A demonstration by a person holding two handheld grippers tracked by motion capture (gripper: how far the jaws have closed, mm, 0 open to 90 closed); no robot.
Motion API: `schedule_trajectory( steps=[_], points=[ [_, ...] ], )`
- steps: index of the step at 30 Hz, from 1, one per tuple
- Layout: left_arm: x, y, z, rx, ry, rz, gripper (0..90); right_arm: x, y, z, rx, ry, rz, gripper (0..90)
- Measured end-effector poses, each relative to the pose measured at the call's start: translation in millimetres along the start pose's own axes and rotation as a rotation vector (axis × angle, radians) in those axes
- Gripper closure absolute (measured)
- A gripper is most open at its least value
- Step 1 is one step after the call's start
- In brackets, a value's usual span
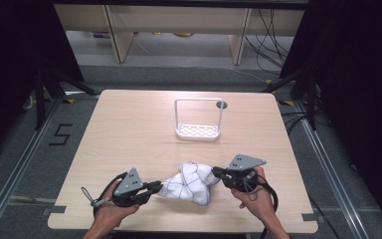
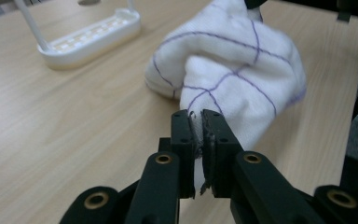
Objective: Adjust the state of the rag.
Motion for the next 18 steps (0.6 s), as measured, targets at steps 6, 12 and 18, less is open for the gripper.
schedule_trajectory(
  steps=[6,12,18],
  points=[
    [-27.8,-13.3,10.8,0.030,-0.111,0.014,83.1,22.9,-10.3,23.0,0.054,-0.010,-0.061,86.2],
    [-63.9,19.8,-24.2,-0.049,-0.224,0.085,82.5,47.9,33.4,14.1,-0.020,0.020,-0.087,85.7],
    [-76.1,28.9,-45.0,-0.096,-0.277,0.124,66.7,51.8,57.9,10.2,-0.061,0.036,-0.173,56.7]
  ],
)
Point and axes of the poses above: each handheld gripper's, and its own axes: y roughly forward along the jaws, z roughly out of its top, x roughly to its right, the point moved 3 cm from there along y, roughly forward along the jaws, and after that the axes turned 7 degrees about y, right-handed, at the moved point
